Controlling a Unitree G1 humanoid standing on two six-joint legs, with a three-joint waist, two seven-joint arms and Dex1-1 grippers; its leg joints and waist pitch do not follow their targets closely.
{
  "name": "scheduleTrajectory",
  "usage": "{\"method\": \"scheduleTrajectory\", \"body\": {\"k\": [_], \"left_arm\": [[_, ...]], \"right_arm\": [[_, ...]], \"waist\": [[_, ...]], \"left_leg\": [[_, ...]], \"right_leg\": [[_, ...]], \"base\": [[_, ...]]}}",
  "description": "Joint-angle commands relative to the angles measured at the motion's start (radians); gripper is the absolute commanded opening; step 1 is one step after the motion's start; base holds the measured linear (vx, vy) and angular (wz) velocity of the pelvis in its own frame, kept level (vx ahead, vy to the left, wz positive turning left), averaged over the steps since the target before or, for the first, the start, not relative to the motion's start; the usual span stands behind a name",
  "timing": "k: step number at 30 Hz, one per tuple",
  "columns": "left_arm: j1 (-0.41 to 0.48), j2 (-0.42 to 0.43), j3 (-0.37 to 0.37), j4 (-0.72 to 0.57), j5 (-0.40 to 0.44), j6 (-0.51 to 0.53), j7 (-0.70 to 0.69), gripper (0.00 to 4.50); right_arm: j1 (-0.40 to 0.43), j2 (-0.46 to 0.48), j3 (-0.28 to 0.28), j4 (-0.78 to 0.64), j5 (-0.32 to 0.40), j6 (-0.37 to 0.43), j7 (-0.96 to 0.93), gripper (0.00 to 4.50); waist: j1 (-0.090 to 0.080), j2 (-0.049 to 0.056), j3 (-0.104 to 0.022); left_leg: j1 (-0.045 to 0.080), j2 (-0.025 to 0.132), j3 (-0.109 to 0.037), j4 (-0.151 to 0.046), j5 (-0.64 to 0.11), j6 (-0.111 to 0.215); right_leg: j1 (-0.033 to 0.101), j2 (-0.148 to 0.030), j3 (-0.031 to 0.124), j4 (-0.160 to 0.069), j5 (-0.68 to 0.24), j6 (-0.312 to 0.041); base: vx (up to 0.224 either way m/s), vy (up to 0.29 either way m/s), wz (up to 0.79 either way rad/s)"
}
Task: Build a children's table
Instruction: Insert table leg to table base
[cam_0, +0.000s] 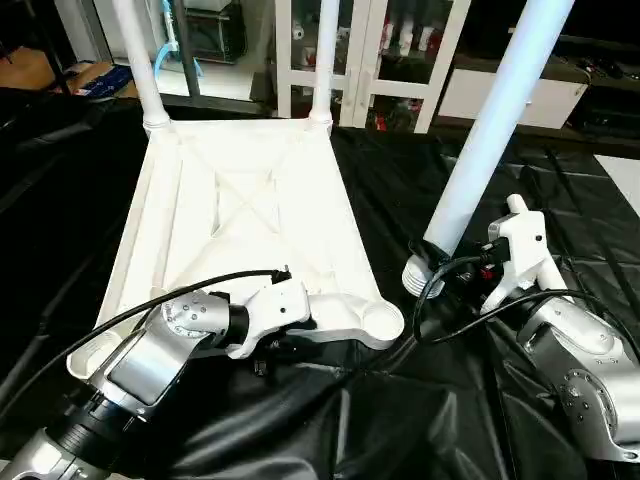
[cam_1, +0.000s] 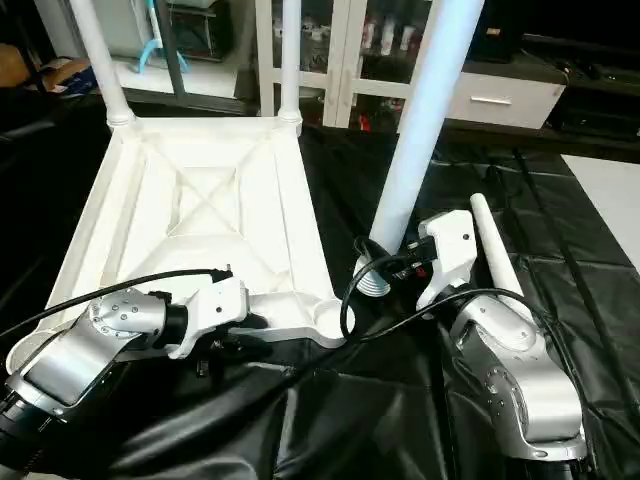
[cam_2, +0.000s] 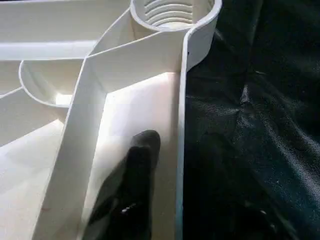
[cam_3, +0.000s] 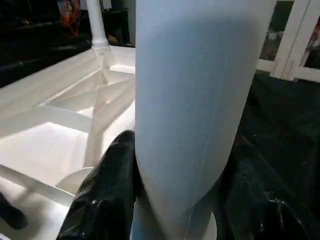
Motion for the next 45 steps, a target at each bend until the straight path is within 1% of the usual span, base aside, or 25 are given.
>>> {"method": "scheduleTrajectory", "body": {"k": [1, 3, 5, 6, 8, 10, 11, 13, 14, 15, 16, 17, 20, 21, 22, 24, 25, 27, 30, 34, 36, 37, 39, 43, 45], "left_arm": [[-0.011, 0.000, 0.000, 0.029, 0.006, 0.014, 0.004, 1.35], [-0.013, 0.002, -0.001, 0.041, 0.009, 0.007, 0.001, 1.09], [-0.012, 0.008, -0.009, 0.054, 0.011, 0.004, -0.014, 0.96], [-0.011, 0.009, -0.010, 0.057, 0.013, 0.006, -0.021, 0.87], [-0.004, 0.021, -0.032, 0.060, 0.029, 0.011, -0.042, 0.74], [-0.003, 0.026, -0.040, 0.060, 0.034, 0.014, -0.049, 0.50], [0.002, 0.029, -0.054, 0.056, 0.038, 0.024, -0.059, 0.50], [0.006, 0.028, -0.062, 0.051, 0.040, 0.030, -0.062, 0.34], [0.005, 0.028, -0.064, 0.050, 0.041, 0.029, -0.063, 0.23], [0.007, 0.026, -0.064, 0.045, 0.038, 0.036, -0.065, 0.10], [0.007, 0.024, -0.063, 0.043, 0.034, 0.043, -0.066, 0.06], [0.007, 0.022, -0.060, 0.038, 0.031, 0.052, -0.064, 0.03], [0.011, 0.021, -0.055, 0.025, 0.024, 0.065, -0.066, 0.03], [0.012, 0.021, -0.053, 0.022, 0.025, 0.066, -0.066, 0.03], [0.012, 0.021, -0.051, 0.020, 0.025, 0.066, -0.065, 0.03], [0.013, 0.021, -0.049, 0.016, 0.025, 0.070, -0.064, 0.03], [0.014, 0.023, -0.049, 0.012, 0.024, 0.074, -0.065, 0.03], [0.014, 0.024, -0.048, 0.011, 0.024, 0.073, -0.063, 0.03], [0.013, 0.026, -0.048, 0.006, 0.026, 0.071, -0.060, 0.03], [0.010, 0.025, -0.048, 0.002, 0.026, 0.074, -0.065, 0.03], [0.009, 0.025, -0.049, 0.001, 0.027, 0.076, -0.069, 0.03], [0.008, 0.026, -0.050, 0.001, 0.028, 0.075, -0.074, 0.03], [0.008, 0.027, -0.051, 0.000, 0.028, 0.075, -0.076, 0.03], [0.010, 0.029, -0.052, -0.004, 0.027, 0.078, -0.079, 0.03], [0.011, 0.029, -0.051, -0.006, 0.027, 0.078, -0.078, 0.03]], "right_arm": [[-0.019, 0.014, -0.040, -0.014, 0.076, 0.040, 0.013, 1.88], [-0.030, 0.026, -0.061, -0.008, 0.140, 0.078, 0.030, 1.88], [-0.054, 0.048, -0.101, 0.017, 0.279, 0.176, 0.062, 1.88], [-0.060, 0.051, -0.108, 0.025, 0.307, 0.196, 0.072, 1.88], [-0.080, 0.052, -0.128, 0.080, 0.366, 0.257, 0.100, 1.88], [-0.088, 0.052, -0.135, 0.100, 0.384, 0.274, 0.110, 1.88], [-0.123, 0.067, -0.178, 0.163, 0.453, 0.325, 0.107, 1.88], [-0.153, 0.079, -0.219, 0.215, 0.521, 0.375, 0.102, 1.88], [-0.163, 0.079, -0.233, 0.232, 0.547, 0.395, 0.098, 1.88], [-0.173, 0.077, -0.253, 0.254, 0.606, 0.432, 0.109, 1.88], [-0.179, 0.075, -0.264, 0.266, 0.642, 0.455, 0.118, 1.88], [-0.184, 0.067, -0.277, 0.285, 0.690, 0.493, 0.138, 1.88], [-0.184, 0.050, -0.284, 0.308, 0.728, 0.532, 0.164, 1.88], [-0.185, 0.044, -0.283, 0.313, 0.736, 0.544, 0.176, 1.88], [-0.184, 0.037, -0.280, 0.315, 0.738, 0.554, 0.190, 1.88], [-0.175, 0.014, -0.249, 0.298, 0.697, 0.550, 0.228, 1.88], [-0.165, -0.008, -0.198, 0.263, 0.608, 0.502, 0.247, 1.88], [-0.156, -0.032, -0.133, 0.227, 0.500, 0.427, 0.257, 1.88], [-0.151, -0.064, -0.046, 0.198, 0.391, 0.327, 0.258, 1.88], [-0.145, -0.074, -0.013, 0.207, 0.359, 0.279, 0.265, 1.88], [-0.141, -0.088, 0.008, 0.222, 0.324, 0.253, 0.274, 1.88], [-0.138, -0.103, 0.037, 0.240, 0.273, 0.214, 0.286, 1.88], [-0.138, -0.109, 0.058, 0.255, 0.234, 0.183, 0.289, 1.88], [-0.142, -0.099, 0.086, 0.286, 0.171, 0.121, 0.291, 1.88], [-0.143, -0.098, 0.103, 0.299, 0.154, 0.095, 0.292, 1.88]], "waist": [[0.001, 0.007, -0.059], [0.001, 0.007, -0.059], [0.002, 0.008, -0.060], [0.002, 0.013, -0.059], [0.002, 0.011, -0.057], [0.001, 0.012, -0.057], [0.000, 0.006, -0.054], [-0.002, -0.005, -0.054], [-0.002, -0.002, -0.054], [-0.002, -0.012, -0.052], [0.001, -0.008, -0.051], [0.000, -0.011, -0.050], [0.003, -0.010, -0.049], [0.003, -0.015, -0.050], [0.003, -0.014, -0.051], [0.004, -0.022, -0.048], [0.005, -0.020, -0.045], [0.004, -0.022, -0.042], [0.004, -0.023, -0.040], [0.002, -0.022, -0.041], [0.001, -0.023, -0.043], [0.000, -0.021, -0.040], [0.000, -0.023, -0.039], [-0.002, -0.023, -0.034], [-0.003, -0.022, -0.036]], "left_leg": [[0.005, 0.083, -0.034, -0.089, -0.076, 0.037], [0.004, 0.082, -0.034, -0.088, -0.076, 0.045], [0.005, 0.082, -0.036, -0.088, -0.074, 0.049], [0.005, 0.083, -0.036, -0.089, -0.080, 0.047], [0.005, 0.082, -0.037, -0.090, -0.096, 0.040], [0.003, 0.082, -0.037, -0.091, -0.110, 0.024], [0.002, 0.081, -0.036, -0.092, -0.105, 0.024], [0.001, 0.080, -0.034, -0.089, -0.077, 0.034], [0.001, 0.079, -0.035, -0.089, -0.073, 0.037], [-0.001, 0.079, -0.034, -0.089, -0.064, 0.044], [0.001, 0.080, -0.034, -0.088, -0.054, 0.050], [0.001, 0.080, -0.033, -0.089, -0.054, 0.052], [0.002, 0.081, -0.033, -0.089, -0.033, 0.060], [0.000, 0.081, -0.032, -0.090, -0.025, 0.063], [0.000, 0.080, -0.031, -0.089, -0.019, 0.064], [-0.002, 0.080, -0.030, -0.090, -0.026, 0.068], [-0.002, 0.082, -0.031, -0.091, -0.044, 0.061], [-0.003, 0.083, -0.031, -0.094, -0.076, 0.040], [-0.001, 0.083, -0.033, -0.097, -0.090, 0.027], [-0.001, 0.083, -0.033, -0.097, -0.066, 0.045], [-0.001, 0.084, -0.033, -0.096, -0.049, 0.053], [-0.002, 0.084, -0.032, -0.096, -0.047, 0.057], [-0.002, 0.083, -0.031, -0.096, -0.060, 0.059], [-0.002, 0.086, -0.035, -0.101, -0.117, 0.046], [0.000, 0.087, -0.035, -0.101, -0.112, 0.046]], "right_leg": [[0.048, -0.083, 0.048, -0.063, -0.125, -0.258], [0.049, -0.084, 0.048, -0.064, -0.123, -0.261], [0.050, -0.084, 0.047, -0.064, -0.122, -0.263], [0.047, -0.083, 0.046, -0.064, -0.131, -0.263], [0.046, -0.083, 0.045, -0.067, -0.160, -0.260], [0.046, -0.085, 0.046, -0.071, -0.207, -0.251], [0.045, -0.085, 0.046, -0.073, -0.206, -0.249], [0.044, -0.086, 0.046, -0.072, -0.199, -0.252], [0.045, -0.087, 0.046, -0.070, -0.201, -0.254], [0.045, -0.086, 0.045, -0.072, -0.211, -0.249], [0.043, -0.088, 0.045, -0.071, -0.213, -0.247], [0.042, -0.087, 0.045, -0.073, -0.220, -0.245], [0.041, -0.086, 0.043, -0.071, -0.212, -0.242], [0.041, -0.087, 0.042, -0.070, -0.206, -0.244], [0.041, -0.087, 0.042, -0.069, -0.197, -0.245], [0.040, -0.087, 0.042, -0.071, -0.205, -0.242], [0.038, -0.088, 0.041, -0.074, -0.238, -0.234], [0.035, -0.090, 0.042, -0.080, -0.303, -0.210], [0.031, -0.091, 0.045, -0.087, -0.352, -0.186], [0.032, -0.089, 0.047, -0.081, -0.281, -0.205], [0.033, -0.088, 0.045, -0.077, -0.239, -0.219], [0.033, -0.087, 0.046, -0.077, -0.224, -0.226], [0.035, -0.088, 0.047, -0.079, -0.233, -0.231], [0.031, -0.090, 0.048, -0.088, -0.332, -0.212], [0.031, -0.090, 0.049, -0.087, -0.319, -0.213]], "base": [[0.000, 0.000, 0.00], [0.000, 0.000, 0.00], [0.000, 0.000, 0.00], [0.000, 0.000, 0.00], [0.000, 0.000, 0.00], [0.000, 0.000, 0.00], [0.000, 0.000, 0.00], [0.000, 0.000, 0.00], [0.000, 0.000, 0.00], [0.000, 0.000, 0.00], [0.000, 0.000, 0.00], [0.000, 0.000, 0.00], [0.000, 0.000, 0.00], [0.000, 0.000, 0.00], [0.000, 0.000, 0.00], [0.000, 0.000, 0.00], [0.000, 0.000, 0.00], [0.000, 0.000, 0.00], [0.000, 0.000, 0.00], [0.000, 0.000, 0.00], [0.000, 0.000, 0.00], [0.000, 0.000, 0.00], [0.000, 0.000, 0.00], [0.000, 0.000, 0.00], [0.000, 0.000, 0.00]]}}
